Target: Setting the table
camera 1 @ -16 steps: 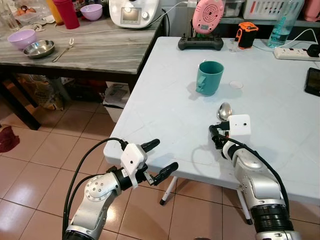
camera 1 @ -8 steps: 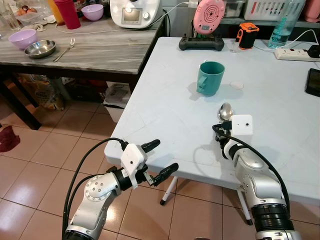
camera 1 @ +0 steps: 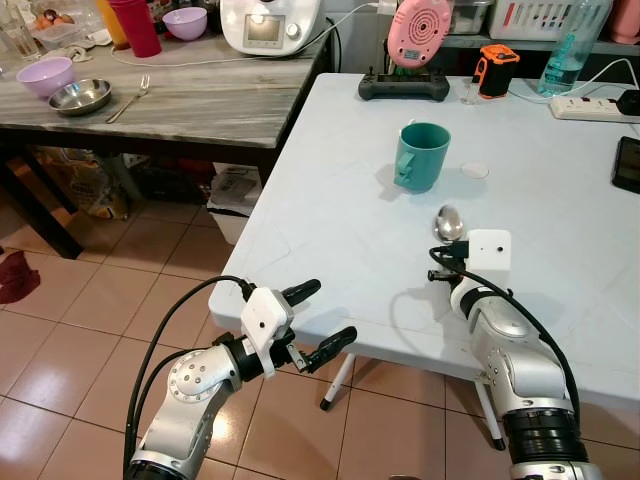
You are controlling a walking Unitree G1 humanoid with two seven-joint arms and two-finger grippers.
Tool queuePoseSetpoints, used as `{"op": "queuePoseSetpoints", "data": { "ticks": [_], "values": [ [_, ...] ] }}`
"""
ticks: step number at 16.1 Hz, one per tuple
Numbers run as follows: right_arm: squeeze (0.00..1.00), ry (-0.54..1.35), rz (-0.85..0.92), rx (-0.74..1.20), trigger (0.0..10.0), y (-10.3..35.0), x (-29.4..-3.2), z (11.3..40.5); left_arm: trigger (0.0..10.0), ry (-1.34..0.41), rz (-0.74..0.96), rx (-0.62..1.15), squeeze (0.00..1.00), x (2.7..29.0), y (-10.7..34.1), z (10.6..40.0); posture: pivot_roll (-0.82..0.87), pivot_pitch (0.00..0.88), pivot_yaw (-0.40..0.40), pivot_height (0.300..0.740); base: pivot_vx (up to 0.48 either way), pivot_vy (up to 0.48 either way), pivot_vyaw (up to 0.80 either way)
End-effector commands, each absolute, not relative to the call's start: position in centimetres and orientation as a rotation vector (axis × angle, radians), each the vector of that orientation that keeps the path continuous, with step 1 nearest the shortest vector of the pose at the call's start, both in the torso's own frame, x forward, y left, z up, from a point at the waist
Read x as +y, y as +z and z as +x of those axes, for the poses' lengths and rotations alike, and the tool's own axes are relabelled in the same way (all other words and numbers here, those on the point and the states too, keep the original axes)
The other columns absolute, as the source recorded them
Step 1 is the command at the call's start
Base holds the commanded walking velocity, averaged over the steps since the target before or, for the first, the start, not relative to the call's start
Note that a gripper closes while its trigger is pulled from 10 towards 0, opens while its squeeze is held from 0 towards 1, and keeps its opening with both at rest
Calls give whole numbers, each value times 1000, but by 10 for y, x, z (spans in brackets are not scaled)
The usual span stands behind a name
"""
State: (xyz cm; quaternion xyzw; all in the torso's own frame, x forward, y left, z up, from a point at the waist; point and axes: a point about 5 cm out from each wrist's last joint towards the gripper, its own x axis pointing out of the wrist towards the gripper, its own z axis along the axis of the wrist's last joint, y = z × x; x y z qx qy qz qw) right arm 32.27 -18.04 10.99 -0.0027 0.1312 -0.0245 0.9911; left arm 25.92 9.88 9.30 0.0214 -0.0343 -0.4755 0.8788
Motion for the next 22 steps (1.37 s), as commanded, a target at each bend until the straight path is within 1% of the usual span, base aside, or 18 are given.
{"op": "queuePoseSetpoints", "data": {
  "ticks": [1,6,8,10,11,12,14,15,16,19,22],
  "values": [
    [0,-93,10,455,0,74,-185,308,10000,-1000,59,-73,0,100,96,259,-269,111,91,740,0,0,0],
    [0,-103,42,450,0,73,-183,307,10000,-996,55,-76,0,99,96,260,-271,110,91,740,0,0,0],
    [0,-116,61,405,0,80,-181,310,10000,-976,54,-84,0,99,97,262,-271,108,93,740,0,0,0],
    [0,-126,20,320,0,93,-180,312,10000,-867,71,-95,0,101,97,268,-270,106,93,740,0,0,0],
    [0,-128,5,257,0,102,-178,311,10000,-769,75,-88,0,102,95,276,-269,104,92,740,0,0,0],
    [0,-129,5,255,0,103,-178,311,10000,-765,76,-88,0,102,95,276,-269,104,92,740,0,0,0],
    [0,-130,4,171,0,113,-176,308,10000,-647,37,-99,0,105,97,285,-267,102,91,740,0,0,0],
    [0,-121,-5,135,1255,117,-175,306,10000,-591,23,-93,0,108,98,289,-266,101,90,740,0,0,0],
    [0,-129,4,104,10000,120,-175,304,10000,-560,-10,-85,0,110,99,293,-266,101,89,740,0,0,0],
    [0,-131,5,96,10000,121,-174,303,10000,-546,-16,-92,0,111,101,296,-265,101,89,740,0,0,0],
    [0,-127,18,79,10000,123,-172,304,10000,-544,-18,-100,0,109,102,297,-264,101,90,740,0,379,0]
  ]
}}
